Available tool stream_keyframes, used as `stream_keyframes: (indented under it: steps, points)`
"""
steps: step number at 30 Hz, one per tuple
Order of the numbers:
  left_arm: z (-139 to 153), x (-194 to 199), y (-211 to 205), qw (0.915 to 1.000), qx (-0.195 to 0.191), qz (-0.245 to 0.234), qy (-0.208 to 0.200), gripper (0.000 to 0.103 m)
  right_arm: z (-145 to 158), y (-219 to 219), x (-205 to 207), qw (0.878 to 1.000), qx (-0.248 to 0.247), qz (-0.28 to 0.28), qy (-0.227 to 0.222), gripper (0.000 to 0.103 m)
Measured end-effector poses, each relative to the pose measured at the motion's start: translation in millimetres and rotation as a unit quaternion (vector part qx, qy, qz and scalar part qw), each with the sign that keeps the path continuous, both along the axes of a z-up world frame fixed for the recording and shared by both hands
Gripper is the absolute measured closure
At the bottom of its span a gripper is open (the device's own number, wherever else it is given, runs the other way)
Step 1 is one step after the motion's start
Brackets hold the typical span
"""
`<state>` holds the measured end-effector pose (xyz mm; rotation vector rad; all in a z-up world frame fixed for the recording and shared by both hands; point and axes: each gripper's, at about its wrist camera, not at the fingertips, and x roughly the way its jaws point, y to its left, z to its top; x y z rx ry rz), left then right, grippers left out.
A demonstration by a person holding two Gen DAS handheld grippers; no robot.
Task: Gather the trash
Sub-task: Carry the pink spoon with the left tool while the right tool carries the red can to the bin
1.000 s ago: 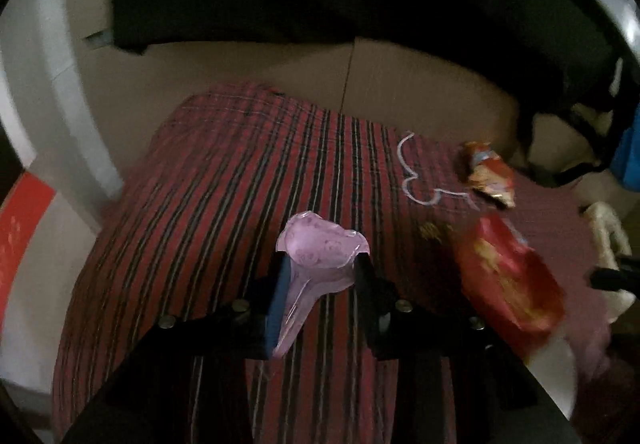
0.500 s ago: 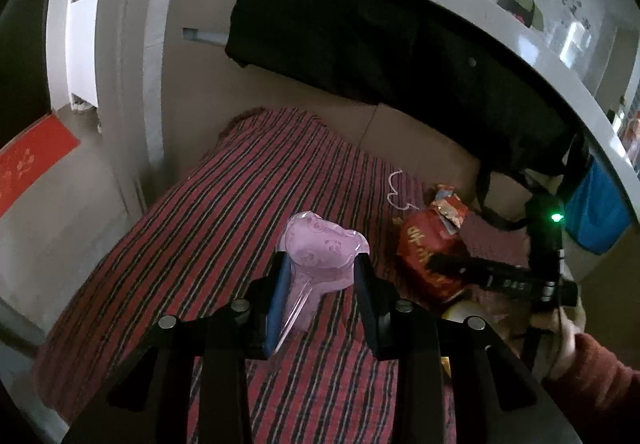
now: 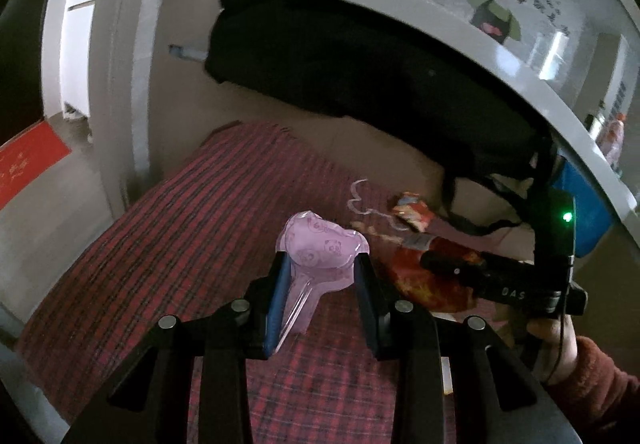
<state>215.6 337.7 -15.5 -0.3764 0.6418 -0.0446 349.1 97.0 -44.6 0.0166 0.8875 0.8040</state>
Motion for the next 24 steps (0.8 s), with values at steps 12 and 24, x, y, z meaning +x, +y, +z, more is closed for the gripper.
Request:
stream_keyframes:
  steps: [12,24]
  points:
    - [16,2,-51,0.9994,0.004,-0.030,-0.019,0.069,30,-72,-22,0.999,0.019,-0.032,-0.023,0.051]
    - [51,-4,-119,0.9963,0.033,-0.053,-0.059,0.070,82,-133,-51,0.993,0.041,-0.067,-0.086,0.051]
